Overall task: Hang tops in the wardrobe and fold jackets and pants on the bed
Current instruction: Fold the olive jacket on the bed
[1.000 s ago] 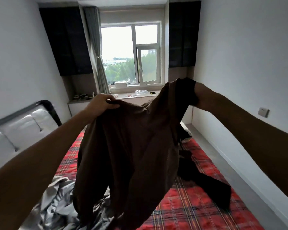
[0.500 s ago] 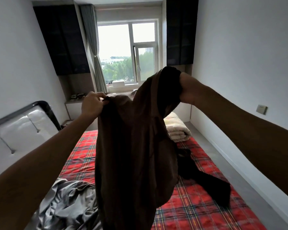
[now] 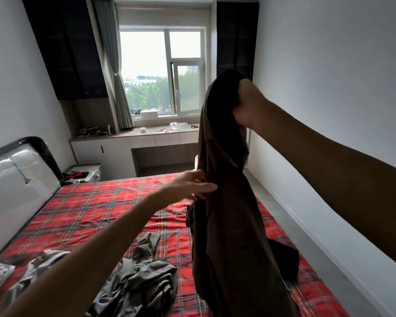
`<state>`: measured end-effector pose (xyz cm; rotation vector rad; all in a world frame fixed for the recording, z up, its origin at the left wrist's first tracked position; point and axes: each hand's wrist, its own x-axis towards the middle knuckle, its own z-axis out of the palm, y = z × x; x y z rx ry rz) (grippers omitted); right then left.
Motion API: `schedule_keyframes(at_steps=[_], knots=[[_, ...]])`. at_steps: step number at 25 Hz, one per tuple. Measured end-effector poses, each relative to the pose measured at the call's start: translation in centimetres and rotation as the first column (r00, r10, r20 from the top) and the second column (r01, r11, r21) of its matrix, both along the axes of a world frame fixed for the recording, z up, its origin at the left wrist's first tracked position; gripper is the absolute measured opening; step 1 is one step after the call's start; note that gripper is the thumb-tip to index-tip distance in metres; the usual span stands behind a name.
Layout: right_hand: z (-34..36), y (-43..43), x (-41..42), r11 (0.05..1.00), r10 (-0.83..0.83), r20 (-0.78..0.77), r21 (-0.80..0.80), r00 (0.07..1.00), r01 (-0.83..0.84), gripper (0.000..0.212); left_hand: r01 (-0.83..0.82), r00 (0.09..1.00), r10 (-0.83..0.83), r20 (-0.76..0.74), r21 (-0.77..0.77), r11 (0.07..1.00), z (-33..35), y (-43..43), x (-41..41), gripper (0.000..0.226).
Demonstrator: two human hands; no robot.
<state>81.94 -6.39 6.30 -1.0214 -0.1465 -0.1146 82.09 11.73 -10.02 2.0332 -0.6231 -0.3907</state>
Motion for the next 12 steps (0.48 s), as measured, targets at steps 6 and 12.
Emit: schedule_keyframes(at_steps=[6,12], knots=[[1.2,-4.4,-0.2,0.945,-0.274,0.1,-0.158,0.956,0.287,0.024,-0.154,0.986,0.158,0.044,-0.09,0.984,-4.4,-3.2,0.7,0.014],[-5.8,-14.6,-0.2,0.577,-0.654,0.221,-0.473,0.723,0.666,0.039,-0.586,0.522,0.39,0.758,-0.013,0.81,-0.3,-1.0,4.4,0.019]])
